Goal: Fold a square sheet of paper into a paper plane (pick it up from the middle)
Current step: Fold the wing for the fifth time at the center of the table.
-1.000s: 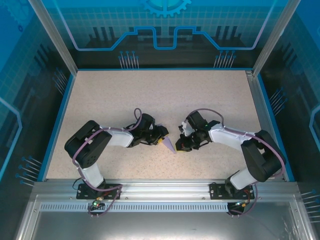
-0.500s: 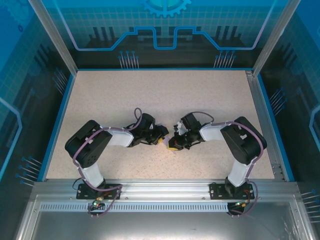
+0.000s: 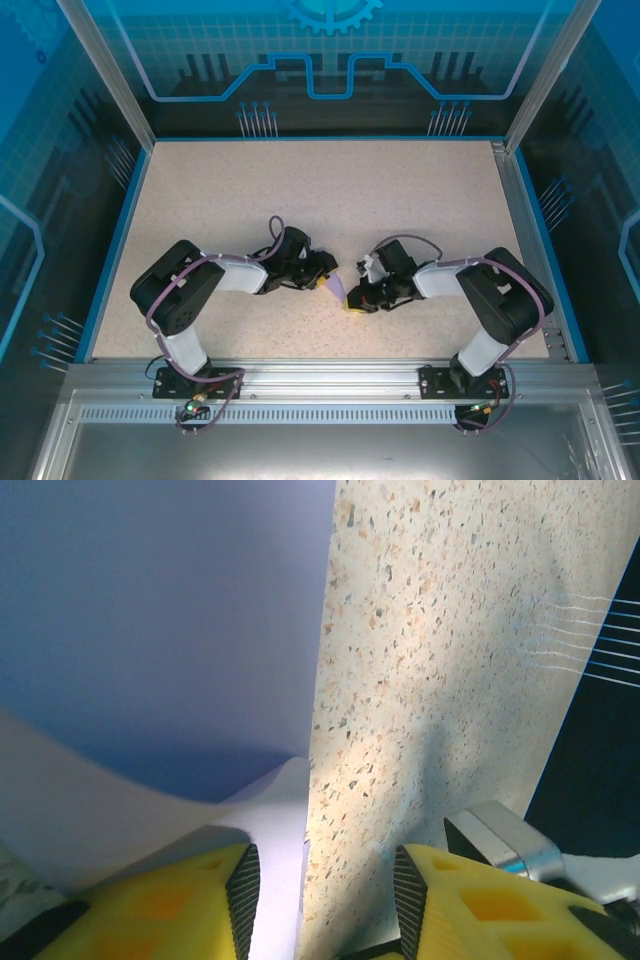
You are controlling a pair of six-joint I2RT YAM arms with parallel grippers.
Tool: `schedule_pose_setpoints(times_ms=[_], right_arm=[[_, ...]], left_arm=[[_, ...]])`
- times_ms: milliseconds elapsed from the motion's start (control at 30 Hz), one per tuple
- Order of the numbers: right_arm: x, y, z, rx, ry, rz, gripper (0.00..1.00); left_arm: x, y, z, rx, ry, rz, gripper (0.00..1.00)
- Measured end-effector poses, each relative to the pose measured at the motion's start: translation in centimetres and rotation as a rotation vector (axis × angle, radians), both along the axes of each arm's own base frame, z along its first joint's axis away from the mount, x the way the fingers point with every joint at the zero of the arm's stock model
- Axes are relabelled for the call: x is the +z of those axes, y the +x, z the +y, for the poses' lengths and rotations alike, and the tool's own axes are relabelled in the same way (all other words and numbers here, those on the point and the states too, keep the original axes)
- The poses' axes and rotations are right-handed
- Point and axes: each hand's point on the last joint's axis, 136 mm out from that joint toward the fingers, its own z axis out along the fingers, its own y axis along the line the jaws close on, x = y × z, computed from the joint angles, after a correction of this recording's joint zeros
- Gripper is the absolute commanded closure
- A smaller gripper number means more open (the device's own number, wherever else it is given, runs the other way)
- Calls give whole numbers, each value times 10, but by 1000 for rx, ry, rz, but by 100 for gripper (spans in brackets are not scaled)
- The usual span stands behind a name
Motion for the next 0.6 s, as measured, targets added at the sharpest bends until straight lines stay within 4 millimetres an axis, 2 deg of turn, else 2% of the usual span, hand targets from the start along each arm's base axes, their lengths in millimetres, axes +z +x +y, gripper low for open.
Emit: schedule_pose_setpoints(times_ms=[167,267,367,500,600], right_arm=[[3,-12,-13,-6,-29,39,94],[13,-12,-12,-15,-19,31,95],[32,1,-4,-27,16,-14,95],[60,29,15,-43,75,-84,94],[64,43,27,-58,98,-96,94]], left_arm=[[0,0,-1,-2,-3,-1,55],[0,1,-1,-1,-3,-2,55],[1,2,-1,-1,-3,-2,55],[0,2,-1,-1,-4,-2,55],[0,2,-1,-1,-3,-1,55]])
